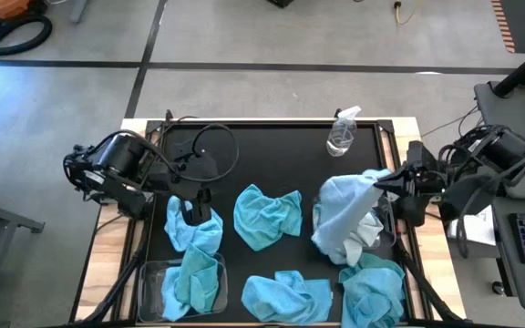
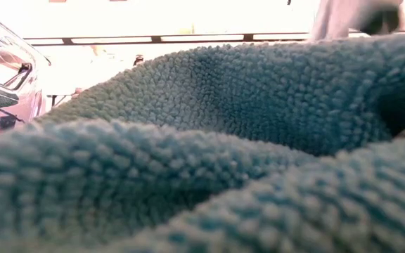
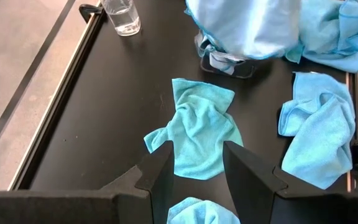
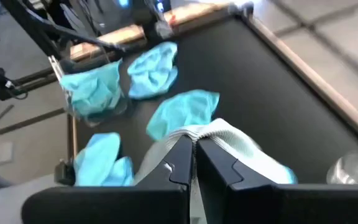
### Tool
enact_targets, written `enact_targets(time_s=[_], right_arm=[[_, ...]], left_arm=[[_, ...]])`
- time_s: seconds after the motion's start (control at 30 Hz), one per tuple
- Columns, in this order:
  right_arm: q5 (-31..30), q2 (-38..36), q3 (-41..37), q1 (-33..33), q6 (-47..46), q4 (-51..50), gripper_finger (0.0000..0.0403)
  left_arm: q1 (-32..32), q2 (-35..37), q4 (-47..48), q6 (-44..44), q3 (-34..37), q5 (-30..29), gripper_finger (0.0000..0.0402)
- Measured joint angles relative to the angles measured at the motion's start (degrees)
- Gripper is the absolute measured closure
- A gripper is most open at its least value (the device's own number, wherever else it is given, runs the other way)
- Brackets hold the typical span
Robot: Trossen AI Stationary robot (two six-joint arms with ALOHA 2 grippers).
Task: Sort microfiber towel by color & place in baskets
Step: Put the light blue microfiber towel into the right transparent bin
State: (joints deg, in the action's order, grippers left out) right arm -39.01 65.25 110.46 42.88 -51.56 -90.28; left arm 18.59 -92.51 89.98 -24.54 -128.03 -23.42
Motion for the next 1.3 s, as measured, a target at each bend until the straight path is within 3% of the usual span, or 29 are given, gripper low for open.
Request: enact_targets(time_s=[0.17, 0.5, 1.0, 1.3], right_arm=[[5.5, -1.0, -4.8, 0.0, -2.9, 1.1, 0.0394], [8.1, -1.0, -15.3, 0.0, -10.5, 0.3, 0.0394], [12.5, 0.0, -40.8, 0.0, -26.7, 1.4, 0.0394], [14.0, 0.1, -55.3, 0.0, -27.9, 18.4, 0.0394]], left_arm=[[0.2, 0.5, 0.0, 0.0, 2.7, 0.0, 0.0278], [0.2, 0.9, 0.0, -0.6, 6.8, 0.0, 0.0278], [0.5, 1.1, -0.4, -0.7, 5.8, 0.0, 0.0278], [0.5, 1.1, -0.5, -0.1, 5.8, 0.0, 0.0278]])
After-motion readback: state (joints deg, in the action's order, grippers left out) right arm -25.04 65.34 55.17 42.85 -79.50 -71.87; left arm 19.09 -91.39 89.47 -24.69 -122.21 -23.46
